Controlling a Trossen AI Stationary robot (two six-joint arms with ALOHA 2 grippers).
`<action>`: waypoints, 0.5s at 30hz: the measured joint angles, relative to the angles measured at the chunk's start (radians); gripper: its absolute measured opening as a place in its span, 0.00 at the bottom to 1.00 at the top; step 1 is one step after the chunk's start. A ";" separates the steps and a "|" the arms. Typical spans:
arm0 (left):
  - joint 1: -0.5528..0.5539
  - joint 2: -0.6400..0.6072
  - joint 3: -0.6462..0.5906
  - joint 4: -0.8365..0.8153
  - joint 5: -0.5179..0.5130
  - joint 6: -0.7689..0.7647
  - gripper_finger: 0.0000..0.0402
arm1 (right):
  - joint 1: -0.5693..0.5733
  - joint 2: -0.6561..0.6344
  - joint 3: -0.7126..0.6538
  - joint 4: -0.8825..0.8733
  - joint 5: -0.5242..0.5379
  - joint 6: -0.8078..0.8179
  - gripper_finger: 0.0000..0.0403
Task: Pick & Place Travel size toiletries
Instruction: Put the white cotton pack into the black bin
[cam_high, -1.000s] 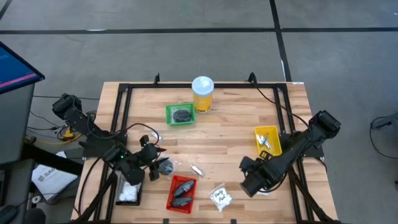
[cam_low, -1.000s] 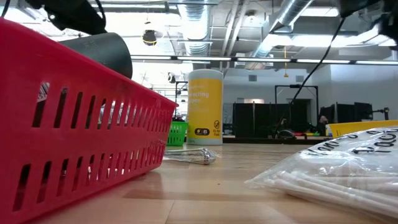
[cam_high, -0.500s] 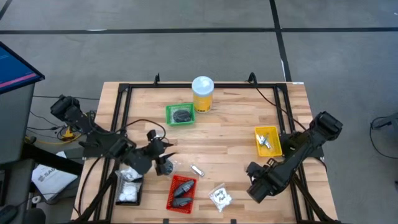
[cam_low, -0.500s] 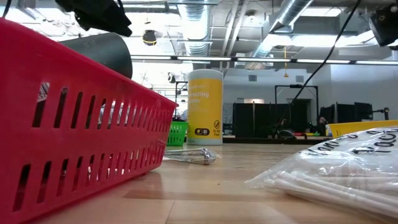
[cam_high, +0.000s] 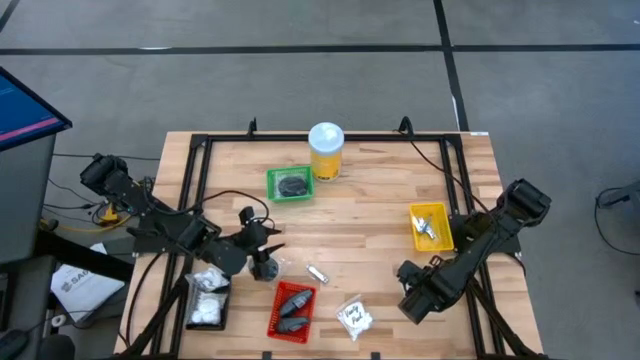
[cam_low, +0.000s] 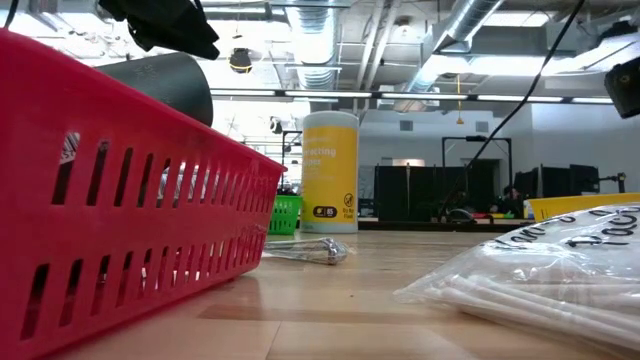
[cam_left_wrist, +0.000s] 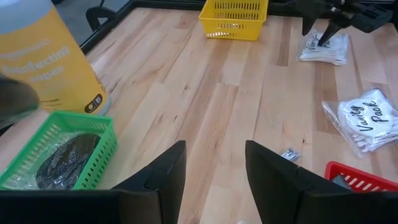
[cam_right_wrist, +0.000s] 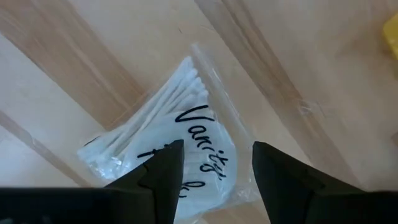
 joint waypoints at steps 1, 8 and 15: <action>0.000 0.000 0.000 0.000 0.000 0.000 0.38 | 0.000 0.000 -0.003 0.006 0.000 0.000 0.45; 0.000 0.000 0.000 0.001 0.000 0.000 0.38 | 0.000 0.000 -0.004 0.007 0.000 -0.003 0.34; 0.000 0.000 0.000 0.002 0.000 0.000 0.38 | -0.001 0.000 -0.004 0.004 -0.012 -0.047 0.03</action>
